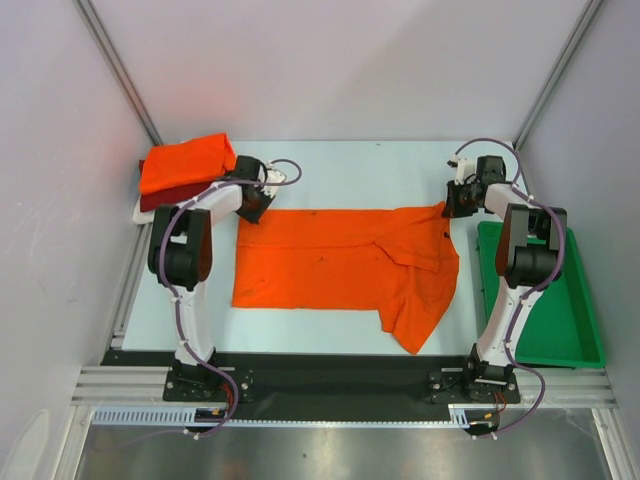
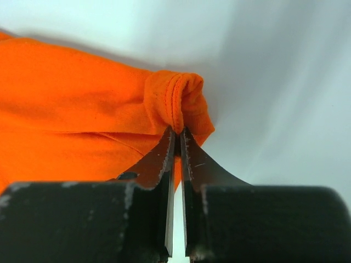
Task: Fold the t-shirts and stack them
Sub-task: Fold the tshirt
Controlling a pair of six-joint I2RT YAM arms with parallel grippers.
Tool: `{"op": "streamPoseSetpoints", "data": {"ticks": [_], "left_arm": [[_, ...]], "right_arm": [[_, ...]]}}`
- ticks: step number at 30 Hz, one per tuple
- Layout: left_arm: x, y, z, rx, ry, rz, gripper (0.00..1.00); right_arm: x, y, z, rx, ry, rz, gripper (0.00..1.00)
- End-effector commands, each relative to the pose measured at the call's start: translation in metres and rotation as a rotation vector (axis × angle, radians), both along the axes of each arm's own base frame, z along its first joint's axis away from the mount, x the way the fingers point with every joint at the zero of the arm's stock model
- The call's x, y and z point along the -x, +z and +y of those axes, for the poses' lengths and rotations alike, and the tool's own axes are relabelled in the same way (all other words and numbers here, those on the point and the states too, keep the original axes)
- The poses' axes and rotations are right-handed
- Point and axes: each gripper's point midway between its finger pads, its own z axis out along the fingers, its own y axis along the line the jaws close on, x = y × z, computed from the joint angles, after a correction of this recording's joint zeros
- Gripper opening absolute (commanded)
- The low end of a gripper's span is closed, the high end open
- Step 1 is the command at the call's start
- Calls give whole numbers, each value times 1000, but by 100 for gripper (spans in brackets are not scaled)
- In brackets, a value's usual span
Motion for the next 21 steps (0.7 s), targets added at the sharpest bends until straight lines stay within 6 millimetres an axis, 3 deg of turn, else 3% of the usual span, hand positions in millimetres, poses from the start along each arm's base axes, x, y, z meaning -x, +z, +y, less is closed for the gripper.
{"op": "streamPoseSetpoints", "data": {"ticks": [1,8,13,21], "left_arm": [[-13,-4,11,-19,42,-15,1],[-22,-7,9,-26,43,-17,1],[-32,-11,9,-33,43,-17,0],[-49,-11,10,-57,34,-35,0]], "right_arm": [[-12,17,-7,47,2,-64,8],[-25,3,1,57,30,-41,15],[-45,8,-3,64,-4,-60,18],[-59,8,-7,82,-15,-79,19]]}}
